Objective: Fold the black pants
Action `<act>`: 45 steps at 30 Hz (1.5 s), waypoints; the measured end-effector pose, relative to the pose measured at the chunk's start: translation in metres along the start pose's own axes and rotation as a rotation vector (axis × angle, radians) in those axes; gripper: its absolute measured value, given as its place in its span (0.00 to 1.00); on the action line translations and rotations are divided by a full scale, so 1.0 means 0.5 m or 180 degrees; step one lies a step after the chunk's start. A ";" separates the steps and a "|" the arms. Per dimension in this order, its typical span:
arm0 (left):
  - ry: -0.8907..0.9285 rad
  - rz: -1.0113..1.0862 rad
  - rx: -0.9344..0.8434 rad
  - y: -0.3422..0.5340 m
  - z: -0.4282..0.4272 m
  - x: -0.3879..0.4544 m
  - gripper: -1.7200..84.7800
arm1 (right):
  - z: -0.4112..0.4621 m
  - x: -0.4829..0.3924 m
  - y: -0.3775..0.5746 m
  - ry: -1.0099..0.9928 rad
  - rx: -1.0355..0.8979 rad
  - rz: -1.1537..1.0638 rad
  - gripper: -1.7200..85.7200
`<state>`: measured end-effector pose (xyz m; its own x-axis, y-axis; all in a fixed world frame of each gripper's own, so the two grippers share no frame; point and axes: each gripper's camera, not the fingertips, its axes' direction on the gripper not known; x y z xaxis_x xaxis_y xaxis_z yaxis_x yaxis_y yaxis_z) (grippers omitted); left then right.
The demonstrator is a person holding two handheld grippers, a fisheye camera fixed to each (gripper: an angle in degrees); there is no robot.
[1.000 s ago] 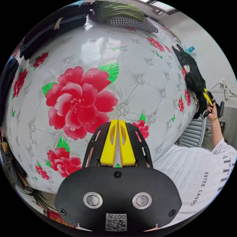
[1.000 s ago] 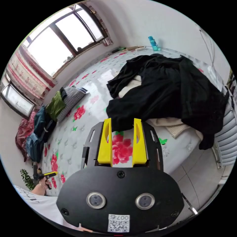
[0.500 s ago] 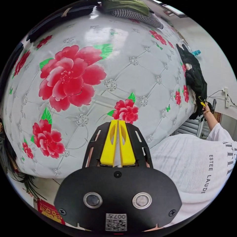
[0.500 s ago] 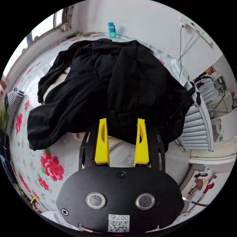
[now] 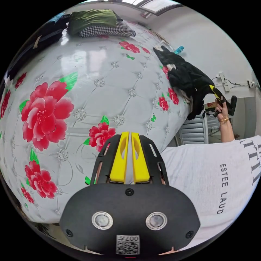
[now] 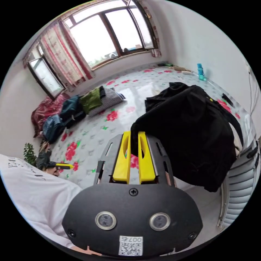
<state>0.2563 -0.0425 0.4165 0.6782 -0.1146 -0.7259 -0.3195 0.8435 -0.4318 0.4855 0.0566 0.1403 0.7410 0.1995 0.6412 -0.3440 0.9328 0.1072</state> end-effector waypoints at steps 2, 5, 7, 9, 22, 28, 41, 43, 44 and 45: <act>0.0164 0.0054 0.0245 0.049 -0.053 0.000 0.07 | 0.034 -0.108 -0.005 -0.0413 -0.0117 -0.0442 0.07; 0.0347 0.0128 0.0700 0.144 -0.153 -0.007 0.11 | 0.135 -0.310 -0.005 -0.1104 -0.0483 -0.1107 0.06; 0.0308 0.0072 0.1078 0.234 -0.240 -0.025 0.14 | 0.228 -0.483 0.015 -0.1743 -0.0812 -0.1624 0.06; 0.0215 -0.0126 0.1356 0.314 -0.309 -0.052 0.15 | 0.287 -0.619 0.040 -0.2312 -0.1079 -0.1939 0.06; -0.0824 -0.2425 0.2462 0.892 -0.631 -0.258 0.12 | 0.538 -0.912 0.207 -0.2736 -0.1782 -0.2245 0.08; -0.0568 -0.2402 0.2272 0.935 -0.638 -0.251 0.17 | 0.647 -0.641 0.114 -0.1344 -0.1359 -0.1095 0.08; -0.1027 -0.2645 0.1387 0.698 -0.787 -0.485 0.07 | 0.923 -0.659 0.194 -0.1190 -0.2582 -0.0984 0.03; -0.1323 -0.2497 0.1564 0.660 -0.898 -0.513 0.07 | 0.909 -0.717 0.268 -0.1782 -0.2861 -0.1267 0.02; -0.1373 -0.2528 0.1565 0.652 -0.920 -0.518 0.08 | 0.906 -0.726 0.281 -0.1919 -0.2943 -0.1289 0.02; -0.1535 -0.2640 0.1530 0.640 -0.958 -0.523 0.09 | 0.894 -0.735 0.300 -0.2173 -0.3028 -0.1286 0.02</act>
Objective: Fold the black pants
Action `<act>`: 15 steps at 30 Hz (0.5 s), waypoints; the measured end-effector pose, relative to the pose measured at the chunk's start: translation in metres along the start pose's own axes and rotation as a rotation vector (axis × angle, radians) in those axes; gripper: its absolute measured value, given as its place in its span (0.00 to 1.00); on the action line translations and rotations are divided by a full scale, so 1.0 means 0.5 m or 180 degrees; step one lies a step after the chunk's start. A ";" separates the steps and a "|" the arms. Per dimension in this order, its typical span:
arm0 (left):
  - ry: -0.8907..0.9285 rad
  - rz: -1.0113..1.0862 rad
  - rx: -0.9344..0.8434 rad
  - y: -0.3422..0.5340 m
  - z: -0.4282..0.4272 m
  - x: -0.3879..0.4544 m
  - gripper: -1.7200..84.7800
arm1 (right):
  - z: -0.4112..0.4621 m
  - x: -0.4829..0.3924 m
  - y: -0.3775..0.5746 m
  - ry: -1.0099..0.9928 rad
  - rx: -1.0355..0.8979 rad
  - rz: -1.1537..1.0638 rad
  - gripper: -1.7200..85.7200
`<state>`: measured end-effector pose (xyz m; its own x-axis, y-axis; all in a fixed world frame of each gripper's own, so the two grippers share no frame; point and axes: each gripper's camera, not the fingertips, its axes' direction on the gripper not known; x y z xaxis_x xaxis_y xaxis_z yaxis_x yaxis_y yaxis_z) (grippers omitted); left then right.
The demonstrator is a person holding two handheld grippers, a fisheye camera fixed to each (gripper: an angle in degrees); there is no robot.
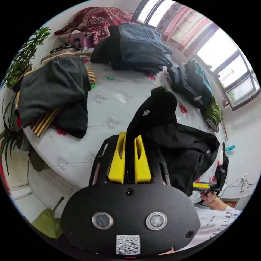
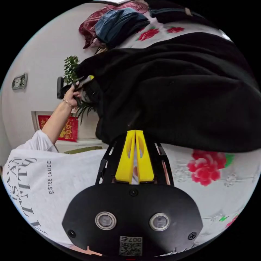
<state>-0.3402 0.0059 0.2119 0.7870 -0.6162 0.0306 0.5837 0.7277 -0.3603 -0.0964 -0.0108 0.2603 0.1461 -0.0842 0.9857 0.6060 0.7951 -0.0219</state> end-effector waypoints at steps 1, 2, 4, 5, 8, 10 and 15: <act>-0.0251 -0.0063 0.0064 -0.017 -0.026 0.001 0.10 | -0.007 -0.010 0.017 -0.0140 0.0083 -0.0061 0.02; -0.0387 -0.0092 0.0114 -0.018 -0.040 0.002 0.10 | -0.018 -0.013 0.026 -0.0162 0.0158 -0.0084 0.02; -0.0821 -0.0120 0.0316 0.014 -0.088 0.004 0.10 | -0.108 -0.003 0.068 0.0038 0.0585 -0.0045 0.02; -0.0853 -0.0111 0.0346 0.030 -0.096 0.004 0.10 | -0.138 0.005 0.081 0.0154 0.0731 0.0020 0.03; -0.0721 -0.0167 0.0223 0.145 -0.102 -0.006 0.11 | -0.304 0.071 0.165 0.0837 0.1495 0.0420 0.05; -0.0470 -0.0418 -0.0034 0.260 -0.091 -0.022 0.13 | -0.436 0.148 0.223 0.1192 0.1916 0.1038 0.08; -0.0108 -0.0899 -0.0510 0.395 -0.060 -0.028 0.17 | -0.624 0.251 0.242 0.1476 0.2361 0.1720 0.14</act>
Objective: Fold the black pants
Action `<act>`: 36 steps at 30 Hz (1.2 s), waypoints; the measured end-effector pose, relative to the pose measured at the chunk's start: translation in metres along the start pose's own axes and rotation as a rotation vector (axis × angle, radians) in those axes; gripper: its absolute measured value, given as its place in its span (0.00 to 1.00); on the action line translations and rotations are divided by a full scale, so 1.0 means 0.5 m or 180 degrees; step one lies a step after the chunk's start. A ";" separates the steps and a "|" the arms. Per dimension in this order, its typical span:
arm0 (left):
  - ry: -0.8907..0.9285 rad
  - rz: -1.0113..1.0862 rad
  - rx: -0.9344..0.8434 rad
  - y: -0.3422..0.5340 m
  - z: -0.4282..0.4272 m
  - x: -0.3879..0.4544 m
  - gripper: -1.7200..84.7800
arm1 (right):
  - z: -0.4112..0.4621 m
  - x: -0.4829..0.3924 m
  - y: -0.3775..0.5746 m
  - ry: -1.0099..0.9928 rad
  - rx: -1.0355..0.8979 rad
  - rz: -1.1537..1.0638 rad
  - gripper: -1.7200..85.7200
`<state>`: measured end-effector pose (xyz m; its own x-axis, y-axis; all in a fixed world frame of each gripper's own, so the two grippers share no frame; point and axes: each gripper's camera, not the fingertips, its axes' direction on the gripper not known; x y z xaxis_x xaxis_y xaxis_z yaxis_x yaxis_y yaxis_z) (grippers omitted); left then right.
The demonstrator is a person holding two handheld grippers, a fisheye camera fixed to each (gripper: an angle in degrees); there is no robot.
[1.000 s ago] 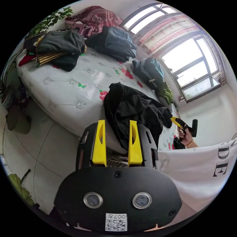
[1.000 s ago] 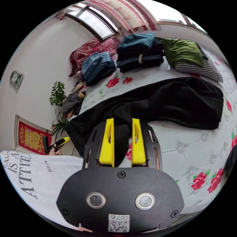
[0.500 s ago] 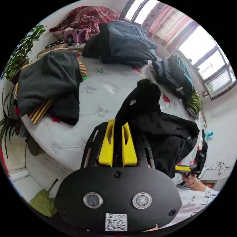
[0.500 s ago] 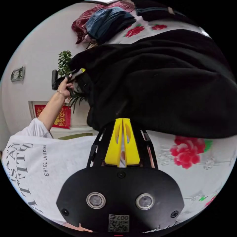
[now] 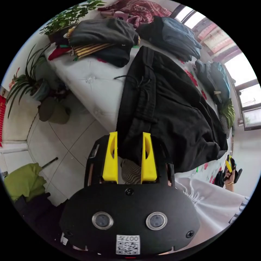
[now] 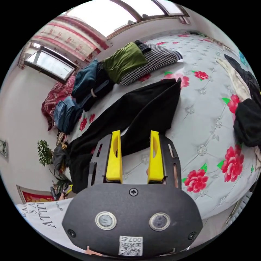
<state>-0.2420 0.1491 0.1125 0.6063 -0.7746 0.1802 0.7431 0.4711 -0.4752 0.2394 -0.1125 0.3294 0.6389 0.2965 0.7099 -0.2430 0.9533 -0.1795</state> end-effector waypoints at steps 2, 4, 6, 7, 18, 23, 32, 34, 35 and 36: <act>0.0000 -0.0040 -0.0016 0.000 0.003 0.017 0.16 | 0.013 0.014 -0.051 0.0155 -0.0050 0.0062 0.15; -0.0172 0.0111 -0.0149 -0.025 0.014 0.053 0.13 | 0.052 0.041 -0.101 0.0385 -0.0209 0.0271 0.14; -0.0184 0.0286 -0.0240 -0.043 0.009 0.076 0.11 | 0.090 0.079 -0.120 0.0308 -0.0444 0.0538 0.13; -0.0239 0.0358 -0.0341 -0.058 0.002 0.089 0.09 | 0.101 0.103 -0.124 0.0224 -0.0530 0.0651 0.11; -0.0589 0.1003 0.0014 -0.099 -0.148 0.141 0.02 | -0.285 0.184 0.201 -0.0038 0.0434 -0.0173 0.02; -0.0569 0.0971 -0.0281 -0.089 -0.108 0.111 0.02 | -0.225 0.364 0.431 -0.0173 -0.0082 0.1389 0.03; -0.0387 0.0926 -0.0285 -0.106 -0.129 0.093 0.07 | -0.301 0.262 0.392 -0.0034 0.0298 0.0973 0.07; -0.0556 0.0831 0.0020 -0.096 -0.165 0.095 0.06 | -0.292 0.175 0.360 0.0238 0.0204 0.0511 0.08; -0.0568 0.0831 0.0109 -0.095 -0.177 0.097 0.06 | -0.286 0.153 0.353 0.0295 0.0169 0.0402 0.08; -0.0528 0.0874 0.0256 -0.096 -0.197 0.104 0.06 | -0.274 0.116 0.340 0.0382 0.0105 0.0217 0.08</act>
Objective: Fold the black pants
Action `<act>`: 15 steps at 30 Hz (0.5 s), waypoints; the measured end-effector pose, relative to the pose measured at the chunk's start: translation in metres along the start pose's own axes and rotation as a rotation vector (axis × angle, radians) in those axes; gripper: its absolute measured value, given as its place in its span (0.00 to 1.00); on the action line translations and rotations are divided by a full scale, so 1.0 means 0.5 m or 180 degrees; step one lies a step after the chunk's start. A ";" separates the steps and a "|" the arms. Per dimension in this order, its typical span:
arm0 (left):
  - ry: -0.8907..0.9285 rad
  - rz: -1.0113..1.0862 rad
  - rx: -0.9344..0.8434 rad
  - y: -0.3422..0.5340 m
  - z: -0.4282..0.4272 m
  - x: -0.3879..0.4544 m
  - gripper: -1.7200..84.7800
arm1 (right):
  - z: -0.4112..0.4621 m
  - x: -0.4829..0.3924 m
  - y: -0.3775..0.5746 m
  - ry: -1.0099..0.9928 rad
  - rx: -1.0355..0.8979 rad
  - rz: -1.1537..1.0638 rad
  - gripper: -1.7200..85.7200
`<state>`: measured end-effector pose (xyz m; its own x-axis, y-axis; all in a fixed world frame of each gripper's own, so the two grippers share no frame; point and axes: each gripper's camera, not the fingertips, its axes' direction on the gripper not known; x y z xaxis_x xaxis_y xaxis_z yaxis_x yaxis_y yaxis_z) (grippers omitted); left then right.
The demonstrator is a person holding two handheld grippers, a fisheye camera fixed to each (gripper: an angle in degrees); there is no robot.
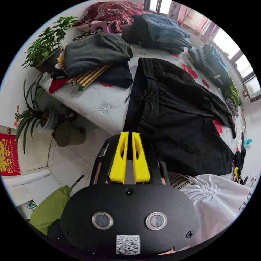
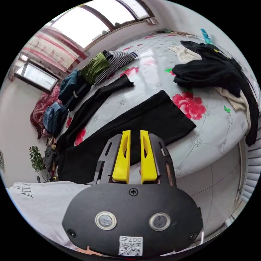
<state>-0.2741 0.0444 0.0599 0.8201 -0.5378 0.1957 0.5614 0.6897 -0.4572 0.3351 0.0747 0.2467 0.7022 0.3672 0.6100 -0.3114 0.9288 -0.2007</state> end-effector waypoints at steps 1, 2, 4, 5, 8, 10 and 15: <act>0.0060 0.0062 0.0134 -0.011 -0.016 0.007 0.07 | 0.010 -0.035 -0.011 0.0070 -0.0034 -0.0141 0.08; 0.0103 0.0093 0.0188 -0.019 -0.021 0.012 0.08 | 0.015 -0.050 -0.017 0.0091 -0.0047 -0.0192 0.08; 0.0340 0.0210 0.0297 -0.066 -0.024 0.040 0.10 | 0.031 -0.100 -0.049 0.0074 -0.0042 -0.0280 0.08; 0.0388 0.0242 0.0306 -0.081 -0.021 0.051 0.10 | 0.033 -0.110 -0.059 0.0059 -0.0023 -0.0283 0.08; 0.0476 0.0397 0.0236 -0.161 0.010 0.122 0.11 | 0.037 -0.144 -0.123 -0.0066 0.0112 -0.0253 0.08; 0.0470 0.0551 0.0210 -0.221 0.033 0.198 0.11 | 0.041 -0.159 -0.188 -0.0115 0.0194 -0.0242 0.08; 0.0362 0.0705 0.0093 -0.339 0.069 0.337 0.10 | 0.076 -0.185 -0.355 -0.0062 0.0195 -0.0369 0.09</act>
<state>-0.2274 -0.1465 0.2002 0.9067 -0.4218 -0.0062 0.3736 0.8097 -0.4525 0.3010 -0.1262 0.2549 0.7233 0.2561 0.6413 -0.2680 0.9600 -0.0811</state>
